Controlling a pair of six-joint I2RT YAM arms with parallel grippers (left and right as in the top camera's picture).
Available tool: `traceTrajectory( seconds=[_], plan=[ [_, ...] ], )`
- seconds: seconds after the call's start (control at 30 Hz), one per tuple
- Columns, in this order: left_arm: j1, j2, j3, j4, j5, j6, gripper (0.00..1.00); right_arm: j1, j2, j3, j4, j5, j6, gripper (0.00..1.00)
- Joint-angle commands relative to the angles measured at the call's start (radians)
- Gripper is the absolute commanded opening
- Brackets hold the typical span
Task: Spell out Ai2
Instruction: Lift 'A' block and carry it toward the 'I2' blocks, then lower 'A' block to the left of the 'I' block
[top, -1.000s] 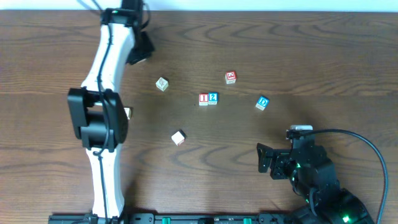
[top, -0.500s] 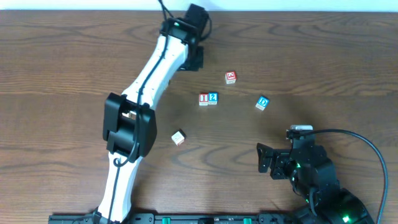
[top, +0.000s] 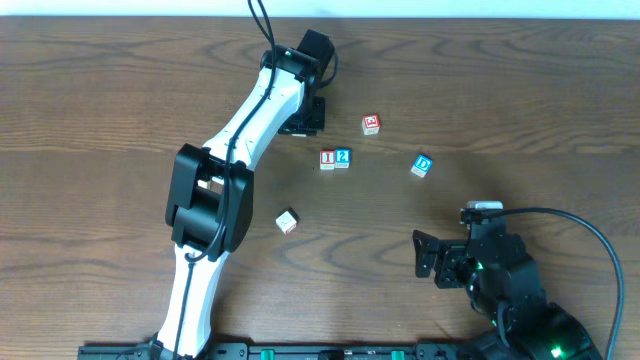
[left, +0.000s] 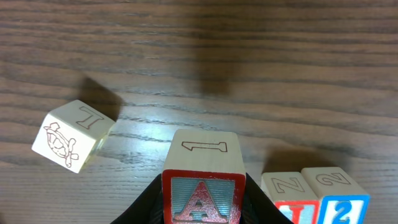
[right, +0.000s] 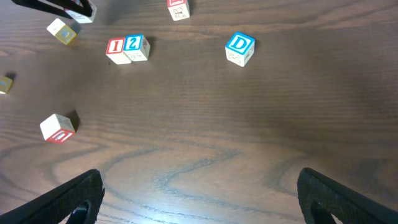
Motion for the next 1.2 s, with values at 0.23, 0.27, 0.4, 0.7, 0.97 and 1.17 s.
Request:
traceTrajectory(
  seconds=[0.23, 0.27, 0.4, 0.7, 0.97, 1.17],
  plan=[
    [-0.026, -0.020, -0.040, -0.040, 0.018, -0.026, 0.06, -0.005, -0.002, -0.001, 0.000, 0.000, 0.008, 0.99],
    [-0.031, -0.020, -0.040, -0.043, 0.017, -0.026, 0.06, -0.005, -0.002, -0.001, 0.000, 0.000, 0.008, 0.99],
    [-0.029, -0.020, -0.055, -0.043, 0.011, -0.027, 0.06, -0.005, -0.002, -0.001, 0.000, 0.000, 0.008, 0.99],
    [-0.023, -0.021, -0.071, -0.029, 0.011, -0.023, 0.06, -0.005, -0.002, -0.001, 0.000, 0.000, 0.008, 0.99],
    [-0.011, -0.021, -0.071, -0.013, 0.011, -0.024, 0.06, -0.005, -0.002, -0.001, 0.000, 0.000, 0.008, 0.99],
    [-0.011, -0.021, -0.071, 0.019, 0.031, -0.032, 0.06, -0.005, -0.002, -0.001, 0.000, 0.000, 0.008, 0.99]
  ],
)
